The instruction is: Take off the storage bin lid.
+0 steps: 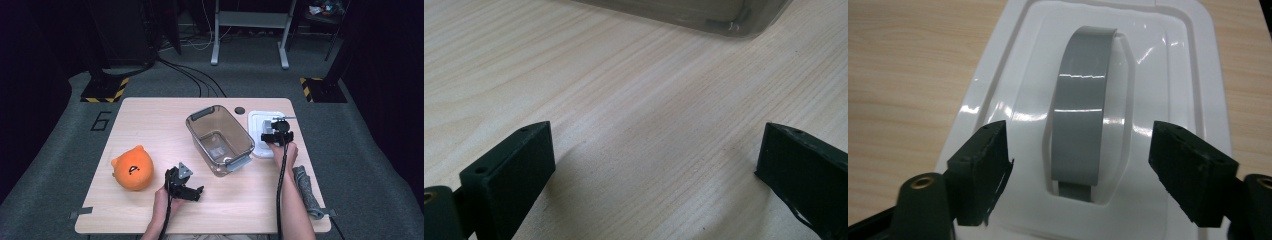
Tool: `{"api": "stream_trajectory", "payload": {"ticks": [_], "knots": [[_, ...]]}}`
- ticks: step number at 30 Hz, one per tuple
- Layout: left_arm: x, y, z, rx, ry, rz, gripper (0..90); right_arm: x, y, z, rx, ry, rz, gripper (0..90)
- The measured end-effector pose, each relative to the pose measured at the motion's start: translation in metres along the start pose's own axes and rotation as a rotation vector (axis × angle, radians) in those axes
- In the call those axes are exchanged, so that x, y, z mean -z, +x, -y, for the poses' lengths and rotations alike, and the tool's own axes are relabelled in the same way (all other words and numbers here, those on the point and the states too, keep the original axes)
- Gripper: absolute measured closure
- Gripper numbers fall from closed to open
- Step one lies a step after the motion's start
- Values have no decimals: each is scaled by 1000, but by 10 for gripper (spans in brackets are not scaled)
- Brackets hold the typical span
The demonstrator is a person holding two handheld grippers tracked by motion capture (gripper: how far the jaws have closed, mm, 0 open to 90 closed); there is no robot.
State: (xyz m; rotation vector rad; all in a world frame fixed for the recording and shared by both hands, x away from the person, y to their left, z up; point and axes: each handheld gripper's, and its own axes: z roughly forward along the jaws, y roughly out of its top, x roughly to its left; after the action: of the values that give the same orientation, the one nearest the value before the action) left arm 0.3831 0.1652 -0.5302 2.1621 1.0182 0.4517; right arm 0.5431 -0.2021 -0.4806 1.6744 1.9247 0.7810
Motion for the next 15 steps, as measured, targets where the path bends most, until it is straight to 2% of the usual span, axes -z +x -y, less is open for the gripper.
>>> {"api": "stream_trajectory", "payload": {"ticks": [2, 4, 15], "knots": [[0, 0, 0, 0, 0, 0, 17, 5, 2, 1, 19, -4, 3, 186], [0, 0, 0, 3, 0, 2, 17, 19, 7, 5, 59, -13, 10, 165], [0, 0, 0, -2, 3, 2, 17, 61, 18, 27, 151, -16, -9, 93]]}}
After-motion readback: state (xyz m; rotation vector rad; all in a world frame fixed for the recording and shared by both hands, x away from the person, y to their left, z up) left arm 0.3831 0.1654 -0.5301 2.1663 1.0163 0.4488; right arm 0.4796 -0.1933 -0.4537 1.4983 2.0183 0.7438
